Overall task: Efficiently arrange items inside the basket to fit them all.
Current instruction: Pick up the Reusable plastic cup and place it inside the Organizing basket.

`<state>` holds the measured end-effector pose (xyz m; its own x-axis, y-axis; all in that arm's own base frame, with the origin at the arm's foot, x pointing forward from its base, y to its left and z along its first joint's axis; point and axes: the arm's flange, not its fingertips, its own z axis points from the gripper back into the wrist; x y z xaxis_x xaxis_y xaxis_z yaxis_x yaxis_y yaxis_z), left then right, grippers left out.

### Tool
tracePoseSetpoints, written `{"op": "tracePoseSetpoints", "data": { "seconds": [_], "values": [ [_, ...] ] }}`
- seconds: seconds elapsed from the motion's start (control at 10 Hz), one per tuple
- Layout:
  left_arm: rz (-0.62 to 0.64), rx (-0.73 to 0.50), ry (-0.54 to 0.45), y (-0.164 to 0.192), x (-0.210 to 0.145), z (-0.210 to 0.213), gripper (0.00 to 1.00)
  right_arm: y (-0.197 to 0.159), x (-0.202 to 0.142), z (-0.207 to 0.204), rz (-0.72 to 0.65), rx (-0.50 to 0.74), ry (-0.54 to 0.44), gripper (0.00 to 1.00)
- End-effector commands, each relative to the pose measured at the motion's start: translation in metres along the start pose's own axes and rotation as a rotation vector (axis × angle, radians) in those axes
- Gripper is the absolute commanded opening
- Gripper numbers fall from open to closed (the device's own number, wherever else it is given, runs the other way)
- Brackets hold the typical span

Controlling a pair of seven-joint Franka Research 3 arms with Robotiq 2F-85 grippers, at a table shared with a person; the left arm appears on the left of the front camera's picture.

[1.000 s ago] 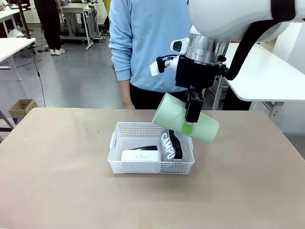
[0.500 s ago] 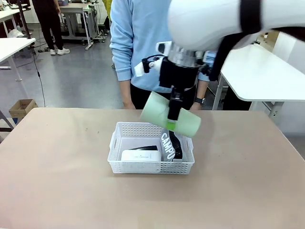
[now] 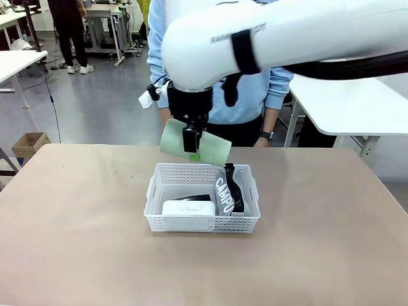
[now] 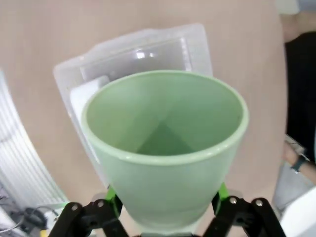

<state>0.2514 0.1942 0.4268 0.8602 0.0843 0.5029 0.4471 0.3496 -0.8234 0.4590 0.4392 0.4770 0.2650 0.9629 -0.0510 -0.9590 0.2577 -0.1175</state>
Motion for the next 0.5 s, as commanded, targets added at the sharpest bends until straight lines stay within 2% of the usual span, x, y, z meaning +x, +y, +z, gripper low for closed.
{"op": "tracePoseSetpoints", "data": {
  "seconds": [0.0, 0.1, 0.3, 0.4],
  "values": [
    [-0.002, -0.015, -0.012, -0.003, 0.0, 0.0, 1.0, -0.009, 0.039, -0.012, 0.015, -0.035, 0.083, 0.84],
    [-0.002, -0.015, -0.012, -0.003, 0.0, 0.0, 1.0, -0.008, 0.045, -0.023, 0.042, -0.024, 0.103, 0.84],
    [-0.002, -0.015, -0.012, -0.003, 0.0, 0.0, 1.0, -0.007, 0.033, -0.036, 0.039, 0.04, 0.136, 0.84],
    [-0.002, -0.015, -0.012, -0.003, 0.0, 0.0, 1.0, -0.004, 0.039, -0.043, 0.046, 0.008, 0.089, 0.84]
  ]
}}
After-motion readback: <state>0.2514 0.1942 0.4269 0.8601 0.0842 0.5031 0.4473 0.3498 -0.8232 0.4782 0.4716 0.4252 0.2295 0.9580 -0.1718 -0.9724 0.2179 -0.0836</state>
